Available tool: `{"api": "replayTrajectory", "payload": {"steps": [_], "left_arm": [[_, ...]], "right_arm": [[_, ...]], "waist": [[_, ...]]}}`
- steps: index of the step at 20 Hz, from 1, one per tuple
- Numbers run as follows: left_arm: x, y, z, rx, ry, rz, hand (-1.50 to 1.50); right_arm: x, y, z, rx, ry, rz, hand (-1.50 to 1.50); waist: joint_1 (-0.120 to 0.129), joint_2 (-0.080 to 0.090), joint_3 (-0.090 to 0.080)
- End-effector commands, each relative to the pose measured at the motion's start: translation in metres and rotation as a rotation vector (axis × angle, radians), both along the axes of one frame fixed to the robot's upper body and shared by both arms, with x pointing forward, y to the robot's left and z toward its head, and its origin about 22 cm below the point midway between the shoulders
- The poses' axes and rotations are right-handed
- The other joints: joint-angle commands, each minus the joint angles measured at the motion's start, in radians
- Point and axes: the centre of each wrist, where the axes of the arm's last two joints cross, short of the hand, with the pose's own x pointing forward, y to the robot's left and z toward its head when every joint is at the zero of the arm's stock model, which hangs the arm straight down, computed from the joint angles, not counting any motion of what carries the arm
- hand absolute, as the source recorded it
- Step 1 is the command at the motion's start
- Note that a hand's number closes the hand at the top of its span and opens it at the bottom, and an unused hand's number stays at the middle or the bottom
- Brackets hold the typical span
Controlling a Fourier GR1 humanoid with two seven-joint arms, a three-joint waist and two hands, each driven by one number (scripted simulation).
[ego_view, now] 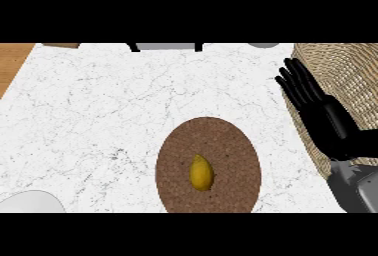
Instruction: Pick the lemon from the placemat and place it in the basket
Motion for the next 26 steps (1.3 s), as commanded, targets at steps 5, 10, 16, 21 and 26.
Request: {"api": "replayTrajectory", "payload": {"steps": [5,10,16,21,26], "left_arm": [[0.048,-0.069,0.025,-0.207,-0.014,-0.370,0.00],[0.047,-0.091,0.010,-0.319,0.066,-0.449,0.00],[0.073,-0.091,0.022,-0.362,0.077,-0.436,0.00],[0.069,-0.080,0.017,-0.353,0.084,-0.427,0.00],[0.057,-0.069,0.008,-0.353,0.103,-0.401,0.00]], "right_arm": [[0.047,0.054,0.014,0.210,-0.173,0.280,1.50],[0.012,0.109,0.028,-0.265,-0.549,0.641,-1.50],[-0.054,0.220,-0.017,-0.206,-0.601,0.482,-1.50],[-0.050,0.230,0.041,-0.450,-0.395,0.469,-1.50],[-0.027,0.211,0.078,-0.876,-0.444,0.263,-1.50]], "waist": [[0.032,0.009,-0.016],[0.032,-0.012,-0.020],[-0.013,-0.017,-0.020],[-0.017,-0.023,-0.022],[-0.027,-0.039,-0.024]]}}
